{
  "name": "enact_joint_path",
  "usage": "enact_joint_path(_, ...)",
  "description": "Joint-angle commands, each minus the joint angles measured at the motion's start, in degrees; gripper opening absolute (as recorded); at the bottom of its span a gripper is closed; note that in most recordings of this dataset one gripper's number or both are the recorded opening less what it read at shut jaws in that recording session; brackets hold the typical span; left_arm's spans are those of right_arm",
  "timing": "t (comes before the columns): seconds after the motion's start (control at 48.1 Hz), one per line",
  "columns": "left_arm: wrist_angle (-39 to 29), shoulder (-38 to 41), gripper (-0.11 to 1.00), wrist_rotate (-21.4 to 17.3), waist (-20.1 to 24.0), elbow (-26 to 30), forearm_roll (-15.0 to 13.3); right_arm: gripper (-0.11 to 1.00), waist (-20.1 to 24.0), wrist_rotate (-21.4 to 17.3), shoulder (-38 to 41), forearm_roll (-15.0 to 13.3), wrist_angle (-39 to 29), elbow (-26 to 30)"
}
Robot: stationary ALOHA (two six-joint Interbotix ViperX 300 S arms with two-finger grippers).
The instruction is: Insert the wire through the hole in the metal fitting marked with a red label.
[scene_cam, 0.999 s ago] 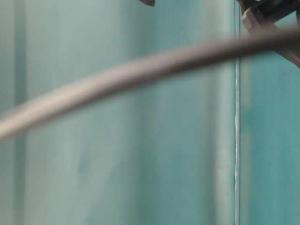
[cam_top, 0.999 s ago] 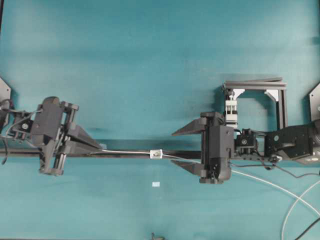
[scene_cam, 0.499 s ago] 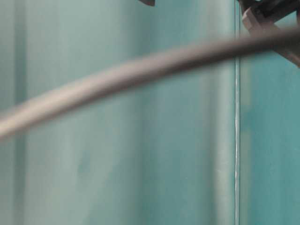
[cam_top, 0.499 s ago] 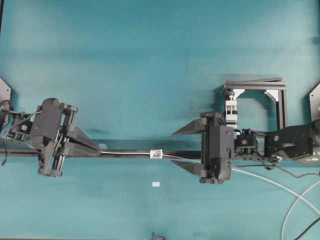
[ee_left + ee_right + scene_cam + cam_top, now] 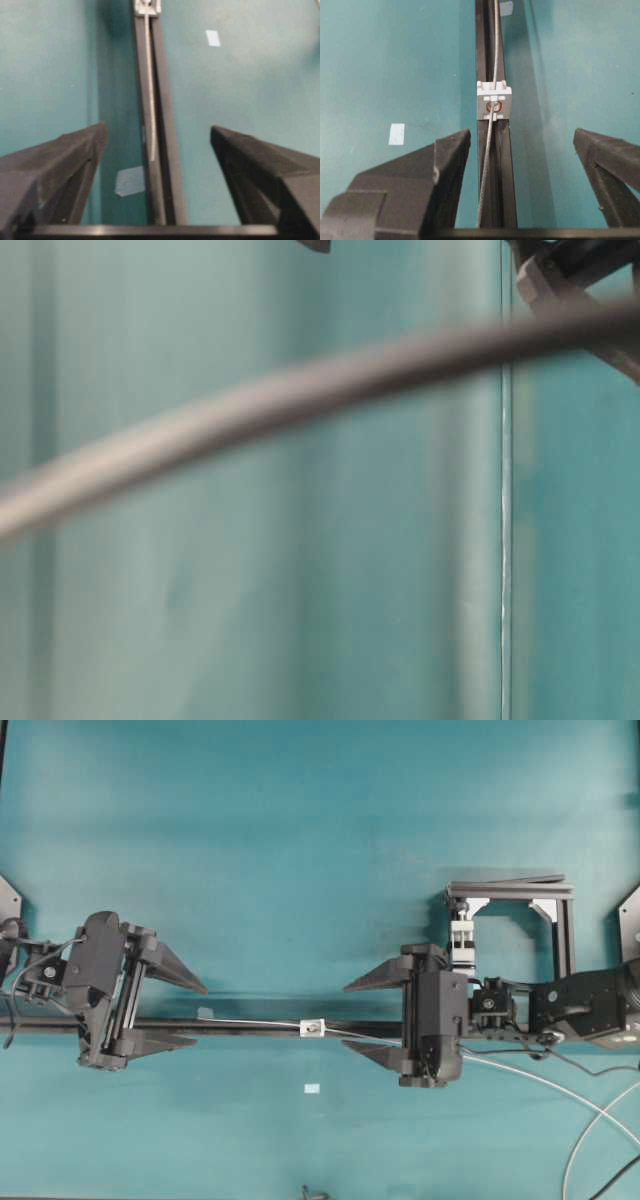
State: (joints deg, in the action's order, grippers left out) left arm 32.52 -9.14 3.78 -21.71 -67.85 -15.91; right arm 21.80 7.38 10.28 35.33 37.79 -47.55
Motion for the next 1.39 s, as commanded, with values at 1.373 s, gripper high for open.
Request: enact_joint_path(1.373,0.35,-11.43,0.81,-7.12,9.05,-0.79,0.44,0.93,-4.04,7.29,-17.14,-0.09,0.70,-7.21)
